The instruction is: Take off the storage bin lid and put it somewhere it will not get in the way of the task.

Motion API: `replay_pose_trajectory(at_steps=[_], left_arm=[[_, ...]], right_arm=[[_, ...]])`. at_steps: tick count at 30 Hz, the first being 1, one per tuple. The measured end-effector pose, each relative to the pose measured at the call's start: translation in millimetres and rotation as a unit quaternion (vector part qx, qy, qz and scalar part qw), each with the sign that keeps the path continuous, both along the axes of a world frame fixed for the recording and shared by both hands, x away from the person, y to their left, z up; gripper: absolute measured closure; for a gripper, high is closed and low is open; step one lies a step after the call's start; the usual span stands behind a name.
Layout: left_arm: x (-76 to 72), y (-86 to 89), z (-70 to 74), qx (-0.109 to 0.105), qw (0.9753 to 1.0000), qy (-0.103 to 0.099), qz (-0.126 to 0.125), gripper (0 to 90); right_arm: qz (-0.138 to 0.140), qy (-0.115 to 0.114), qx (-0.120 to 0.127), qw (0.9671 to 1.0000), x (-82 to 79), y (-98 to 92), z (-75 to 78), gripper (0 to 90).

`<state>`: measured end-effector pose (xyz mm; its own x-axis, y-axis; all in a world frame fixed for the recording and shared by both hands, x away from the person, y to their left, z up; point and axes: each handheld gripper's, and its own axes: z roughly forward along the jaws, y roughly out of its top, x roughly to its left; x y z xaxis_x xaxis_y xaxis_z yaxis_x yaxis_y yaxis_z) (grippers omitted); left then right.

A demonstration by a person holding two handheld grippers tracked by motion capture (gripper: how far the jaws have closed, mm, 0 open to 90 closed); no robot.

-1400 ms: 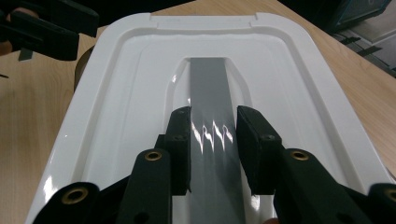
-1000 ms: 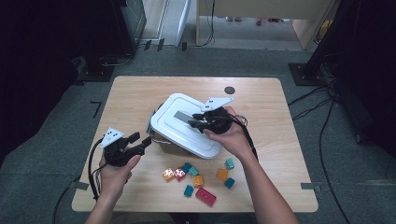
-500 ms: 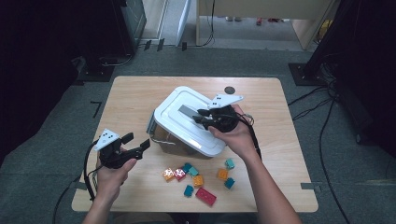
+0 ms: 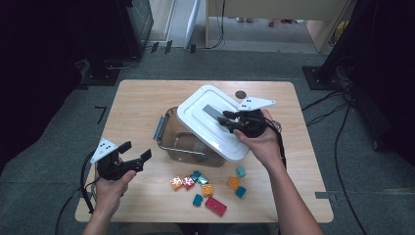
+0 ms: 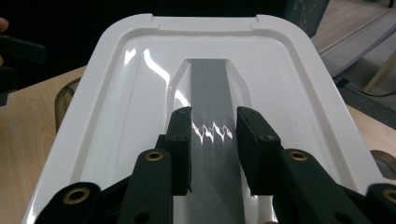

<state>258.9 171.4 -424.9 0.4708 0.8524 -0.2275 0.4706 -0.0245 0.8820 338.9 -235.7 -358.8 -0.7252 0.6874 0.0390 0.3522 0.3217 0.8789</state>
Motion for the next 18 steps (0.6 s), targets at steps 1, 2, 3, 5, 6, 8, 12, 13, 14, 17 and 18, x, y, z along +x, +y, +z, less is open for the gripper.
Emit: replay_pose_trajectory(at_steps=[1, 2, 3, 5, 6, 8, 12, 13, 14, 17, 18], left_arm=[[-0.5, 2.1, -2.1, 0.002, 1.0000, 0.001, -0.001, 13.0], [-1.2, 4.5, -4.5, 0.001, 1.0000, 0.003, -0.001, 12.6], [-2.1, 7.1, -7.0, 0.000, 1.0000, 0.005, -0.001, 12.3], [-3.5, 12.3, -12.3, 0.000, 0.9999, 0.009, 0.005, 11.9], [-4.1, 15.1, -15.0, 0.001, 0.9999, 0.012, 0.008, 11.9], [-5.7, 20.5, -20.6, 0.003, 0.9998, 0.016, 0.013, 11.9], [-8.6, 31.5, -33.6, 0.008, 0.9993, 0.022, 0.027, 11.9], [-9.1, 33.9, -37.2, 0.011, 0.9991, 0.026, 0.031, 11.9], [-9.6, 36.4, -41.2, 0.015, 0.9988, 0.031, 0.034, 11.9], [-11.0, 43.5, -53.4, 0.025, 0.9976, 0.046, 0.044, 11.9], [-11.4, 45.5, -56.9, 0.027, 0.9972, 0.050, 0.048, 12.0]], right_arm=[[-0.004, 0.000, 0.003, 1.0000, -0.5, -3.3, -0.4, 68.3], [-0.009, 0.000, 0.004, 1.0000, -1.0, -6.7, -0.8, 68.3], [-0.012, 0.000, 0.005, 0.9999, -1.5, -10.1, -1.4, 68.3], [-0.022, 0.000, 0.009, 0.9997, -2.8, -17.0, -2.7, 68.3], [-0.025, 0.001, 0.012, 0.9996, -3.3, -20.6, -3.5, 68.3], [-0.032, 0.003, 0.016, 0.9994, -4.0, -27.6, -5.2, 68.3], [-0.050, 0.002, 0.021, 0.9985, -6.1, -40.5, -6.6, 68.3], [-0.054, 0.002, 0.025, 0.9982, -6.6, -43.6, -6.6, 68.3], [-0.057, 0.001, 0.026, 0.9981, -7.0, -46.5, -6.7, 68.3], [-0.071, -0.001, 0.024, 0.9972, -8.5, -54.3, -7.6, 68.3], [-0.076, -0.001, 0.023, 0.9968, -8.9, -56.9, -8.4, 68.3]])
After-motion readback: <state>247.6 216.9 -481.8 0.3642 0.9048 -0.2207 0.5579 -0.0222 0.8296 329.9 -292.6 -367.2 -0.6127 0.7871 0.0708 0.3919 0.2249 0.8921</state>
